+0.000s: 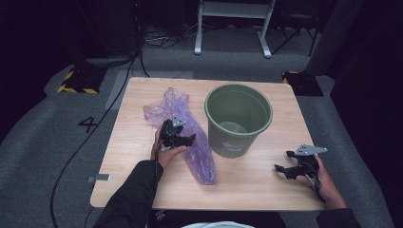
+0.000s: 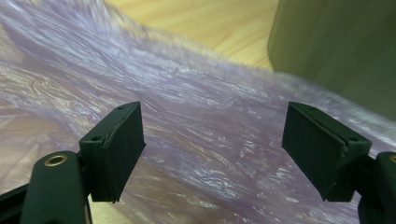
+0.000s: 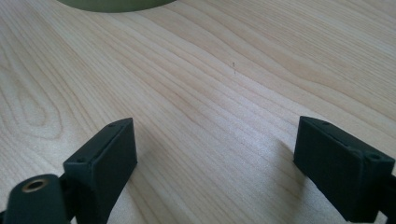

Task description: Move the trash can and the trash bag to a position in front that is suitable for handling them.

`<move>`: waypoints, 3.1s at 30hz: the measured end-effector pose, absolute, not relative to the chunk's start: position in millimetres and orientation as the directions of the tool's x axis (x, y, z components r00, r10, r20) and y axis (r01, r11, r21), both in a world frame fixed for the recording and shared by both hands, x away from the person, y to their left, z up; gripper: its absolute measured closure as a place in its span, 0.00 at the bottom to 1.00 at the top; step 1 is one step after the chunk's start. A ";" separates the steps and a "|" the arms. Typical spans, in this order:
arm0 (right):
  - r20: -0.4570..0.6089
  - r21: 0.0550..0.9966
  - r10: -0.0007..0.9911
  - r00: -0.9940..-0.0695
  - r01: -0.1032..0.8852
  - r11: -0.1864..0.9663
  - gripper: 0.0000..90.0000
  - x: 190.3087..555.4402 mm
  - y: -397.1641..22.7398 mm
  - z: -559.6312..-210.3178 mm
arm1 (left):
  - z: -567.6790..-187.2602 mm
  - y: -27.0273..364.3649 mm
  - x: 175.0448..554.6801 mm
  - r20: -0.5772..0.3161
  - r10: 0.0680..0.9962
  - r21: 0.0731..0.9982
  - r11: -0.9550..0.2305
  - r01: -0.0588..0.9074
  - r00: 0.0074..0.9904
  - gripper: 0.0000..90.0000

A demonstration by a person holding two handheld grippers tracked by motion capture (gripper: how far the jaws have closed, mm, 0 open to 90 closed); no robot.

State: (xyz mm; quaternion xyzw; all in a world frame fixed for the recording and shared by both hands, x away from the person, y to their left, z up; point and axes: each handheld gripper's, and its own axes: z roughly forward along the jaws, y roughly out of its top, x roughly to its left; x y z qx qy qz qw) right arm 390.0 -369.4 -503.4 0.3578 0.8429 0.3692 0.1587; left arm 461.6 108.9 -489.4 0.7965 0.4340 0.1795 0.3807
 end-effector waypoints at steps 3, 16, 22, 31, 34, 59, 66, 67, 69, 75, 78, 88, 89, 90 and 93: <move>-0.004 0.736 0.720 -0.694 0.485 0.472 0.14 390.1 -369.4 -503.5 | -496.6 106.7 465.1 -0.032 0.832 0.740 -0.353 0.572 0.554 0.23; -0.003 0.736 0.720 -0.694 0.486 0.471 0.14 390.0 -369.4 -503.5 | -502.0 108.6 465.1 -0.016 0.837 0.728 -0.365 0.580 0.547 0.32; -0.003 0.736 0.720 -0.694 0.486 0.471 0.14 390.0 -369.4 -503.5 | -501.7 115.3 464.0 -0.016 0.828 0.743 -0.365 0.561 0.560 0.51; -0.009 0.739 0.716 -0.698 0.478 0.475 0.16 389.2 -368.7 -503.2 | -501.4 124.3 462.6 -0.026 0.830 0.750 -0.353 0.560 0.557 0.79; -0.015 0.746 0.714 -0.700 0.467 0.474 0.19 388.5 -365.7 -499.7 | -501.5 125.6 461.1 -0.020 0.831 0.751 -0.354 0.557 0.556 0.82; -0.151 0.911 0.526 -0.837 0.089 0.403 0.22 371.4 -273.6 -343.3 | -501.3 135.1 458.4 -0.041 0.823 0.748 -0.350 0.564 0.566 0.92; -0.173 0.871 0.476 -0.862 0.091 0.483 0.25 382.7 -248.2 -339.3 | -501.3 135.5 458.4 -0.043 0.824 0.748 -0.349 0.564 0.566 0.92; -0.173 0.871 0.476 -0.862 0.091 0.483 0.25 382.7 -248.2 -339.3 | -501.3 135.5 458.4 -0.043 0.824 0.748 -0.349 0.564 0.566 0.92; -0.167 0.864 0.461 -0.871 0.097 0.495 0.26 386.3 -244.5 -341.2 | -501.5 135.4 458.2 -0.043 0.823 0.749 -0.349 0.564 0.567 0.92; -0.162 0.850 0.441 -0.883 0.102 0.517 0.31 392.1 -239.1 -343.9 | -501.4 135.5 458.2 -0.040 0.823 0.748 -0.352 0.562 0.567 0.92; -0.172 0.825 0.405 -0.898 0.094 0.557 0.39 396.5 -233.2 -342.9 | -501.4 135.4 458.1 -0.042 0.823 0.749 -0.350 0.563 0.567 0.92; -0.190 0.745 0.218 -0.957 0.004 0.667 0.79 403.5 -211.7 -335.9 | -501.6 135.7 457.7 -0.044 0.822 0.750 -0.348 0.562 0.568 0.92; -0.188 0.744 0.205 -0.961 -0.003 0.668 0.82 402.1 -210.1 -335.6 | -501.5 136.3 457.7 -0.042 0.821 0.749 -0.351 0.562 0.570 0.93; -0.185 0.743 0.191 -0.964 -0.010 0.669 0.84 400.8 -208.6 -335.5 | -501.4 136.7 457.6 -0.042 0.820 0.749 -0.353 0.561 0.571 0.93; -0.207 0.733 0.174 -0.963 -0.035 0.680 0.85 395.9 -206.1 -334.2 | -501.4 137.4 457.1 -0.042 0.819 0.749 -0.353 0.561 0.572 0.93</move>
